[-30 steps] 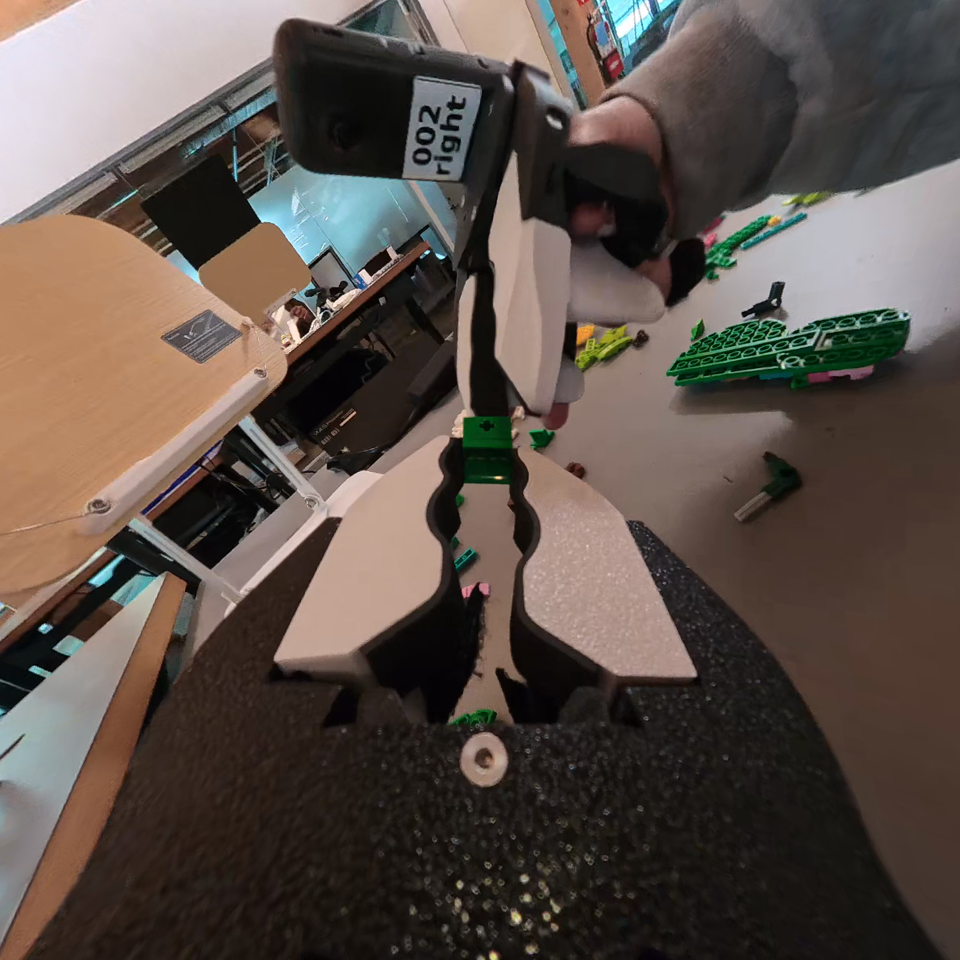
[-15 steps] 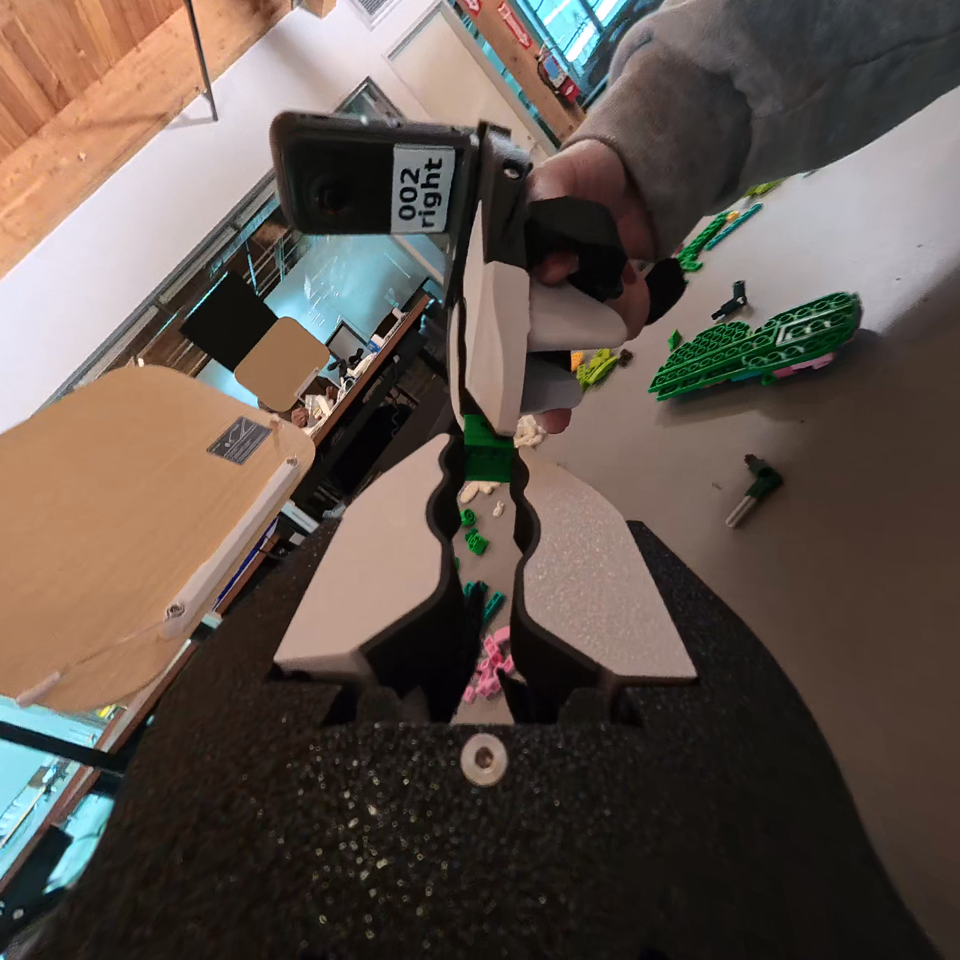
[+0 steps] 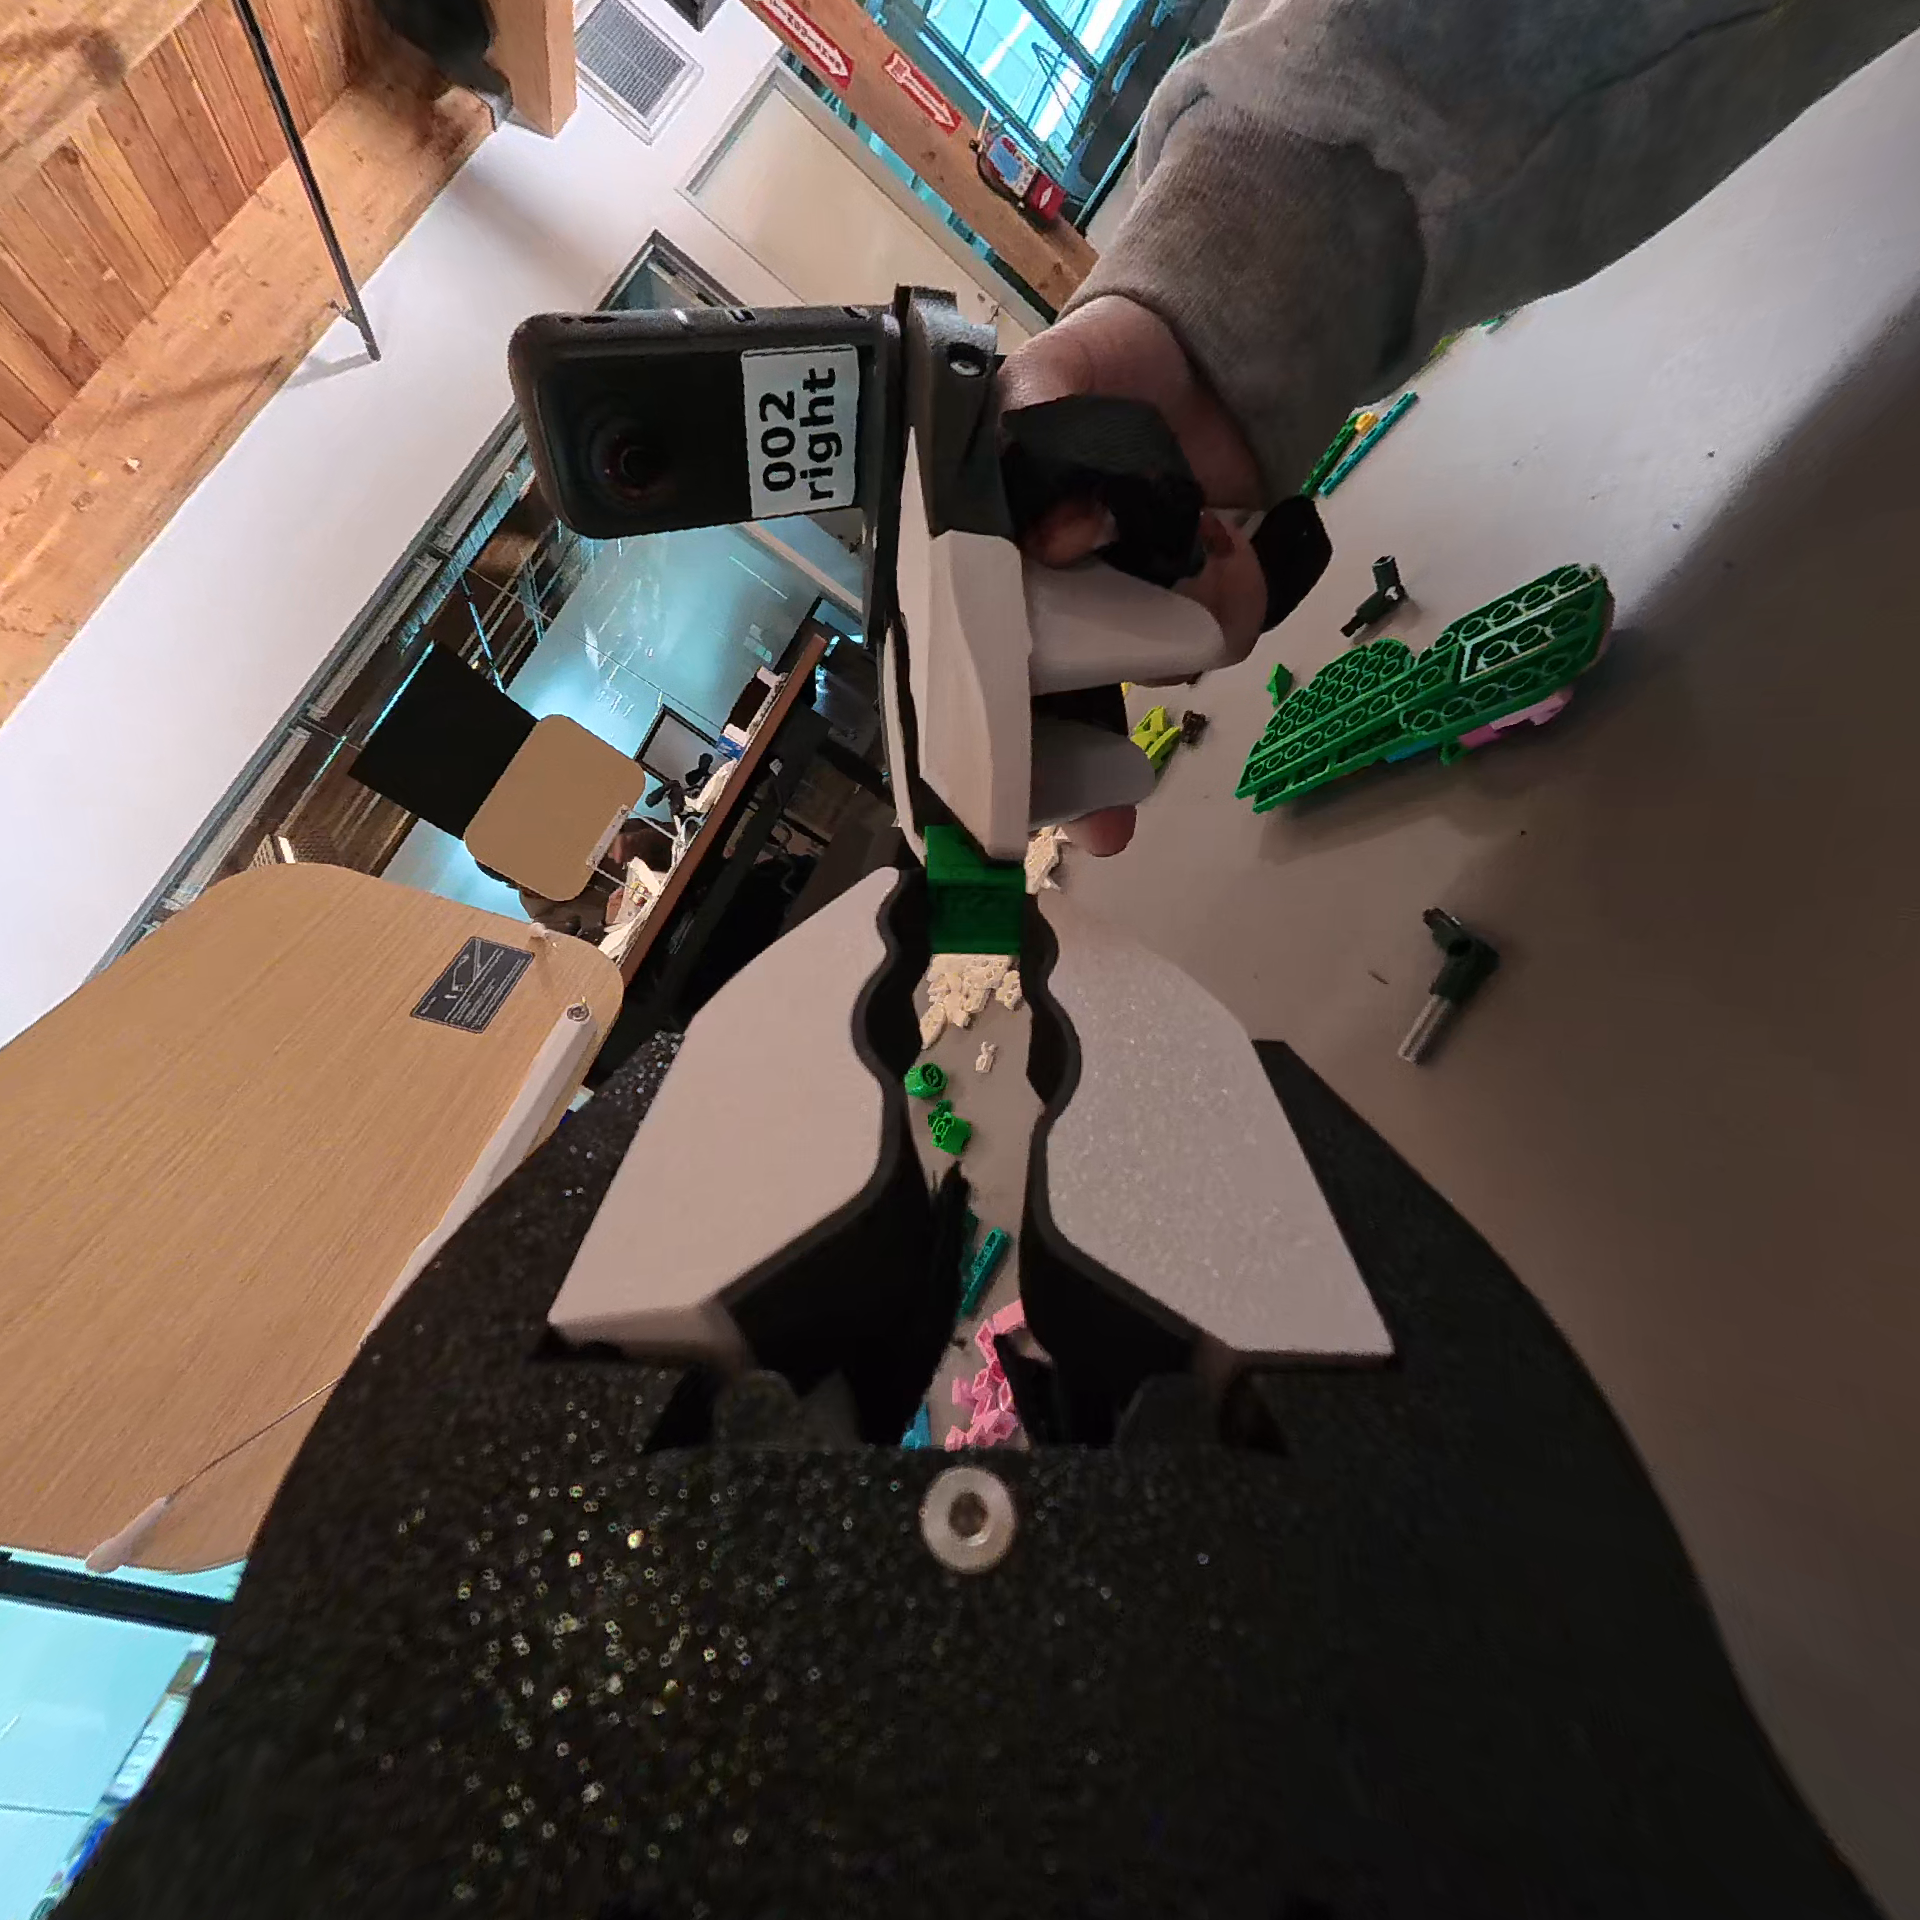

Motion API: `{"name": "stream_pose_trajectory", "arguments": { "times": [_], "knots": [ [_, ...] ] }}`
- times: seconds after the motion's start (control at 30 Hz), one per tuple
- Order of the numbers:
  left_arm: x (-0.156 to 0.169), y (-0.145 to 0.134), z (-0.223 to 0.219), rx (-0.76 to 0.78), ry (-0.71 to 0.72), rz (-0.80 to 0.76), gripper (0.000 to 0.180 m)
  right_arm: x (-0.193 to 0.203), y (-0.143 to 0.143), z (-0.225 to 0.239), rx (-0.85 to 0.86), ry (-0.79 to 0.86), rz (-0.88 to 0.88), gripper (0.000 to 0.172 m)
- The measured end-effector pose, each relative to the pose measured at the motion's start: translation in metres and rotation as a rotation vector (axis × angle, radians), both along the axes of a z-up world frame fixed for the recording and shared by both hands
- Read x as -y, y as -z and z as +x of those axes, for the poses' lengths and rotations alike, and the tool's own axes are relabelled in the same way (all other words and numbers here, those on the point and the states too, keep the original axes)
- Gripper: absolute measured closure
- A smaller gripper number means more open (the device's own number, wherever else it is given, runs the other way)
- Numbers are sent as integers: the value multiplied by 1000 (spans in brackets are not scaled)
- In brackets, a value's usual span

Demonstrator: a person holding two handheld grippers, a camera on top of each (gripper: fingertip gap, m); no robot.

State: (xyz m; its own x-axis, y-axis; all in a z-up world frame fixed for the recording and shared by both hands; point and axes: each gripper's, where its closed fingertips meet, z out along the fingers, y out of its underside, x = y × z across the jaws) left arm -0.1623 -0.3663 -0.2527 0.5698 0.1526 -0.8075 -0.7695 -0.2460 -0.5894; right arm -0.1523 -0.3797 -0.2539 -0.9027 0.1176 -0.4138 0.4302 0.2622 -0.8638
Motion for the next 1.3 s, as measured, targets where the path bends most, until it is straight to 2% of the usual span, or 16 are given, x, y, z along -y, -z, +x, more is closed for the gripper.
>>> {"name": "stream_pose_trajectory", "arguments": {
  "times": [0.23,0.27,0.3,0.33,0.43,0.53,0.67,0.8,0.93,1.1,1.2,1.3],
  "knots": [
    [3,7,-2,-19,-8,-37,164,-5,6,-2,-31,21,33,162],
    [6,9,-6,-18,-20,-46,173,-8,6,-3,-35,32,42,162],
    [17,6,-20,-34,-98,-33,180,-17,8,-9,-58,70,73,162],
    [30,6,-30,-15,-125,-26,180,-30,5,-16,-68,118,68,162],
    [46,0,-37,243,-71,101,180,-48,-12,-24,-129,201,36,162],
    [26,2,-25,508,30,121,172,-39,-21,-20,-304,184,51,162],
    [5,5,-6,615,94,24,161,-27,-19,-3,-534,83,166,162],
    [-7,15,8,611,91,-116,156,-20,-11,8,-744,-14,378,162],
    [-14,16,12,530,60,-162,170,-14,-6,15,-874,-104,545,162],
    [-17,16,13,410,21,-202,176,-15,1,15,-989,-162,744,162],
    [-15,13,6,347,-48,-178,178,-16,-1,11,-1050,-137,814,162],
    [-13,5,7,342,-63,-121,177,-15,-7,12,-1078,-108,787,162]
  ]
}}
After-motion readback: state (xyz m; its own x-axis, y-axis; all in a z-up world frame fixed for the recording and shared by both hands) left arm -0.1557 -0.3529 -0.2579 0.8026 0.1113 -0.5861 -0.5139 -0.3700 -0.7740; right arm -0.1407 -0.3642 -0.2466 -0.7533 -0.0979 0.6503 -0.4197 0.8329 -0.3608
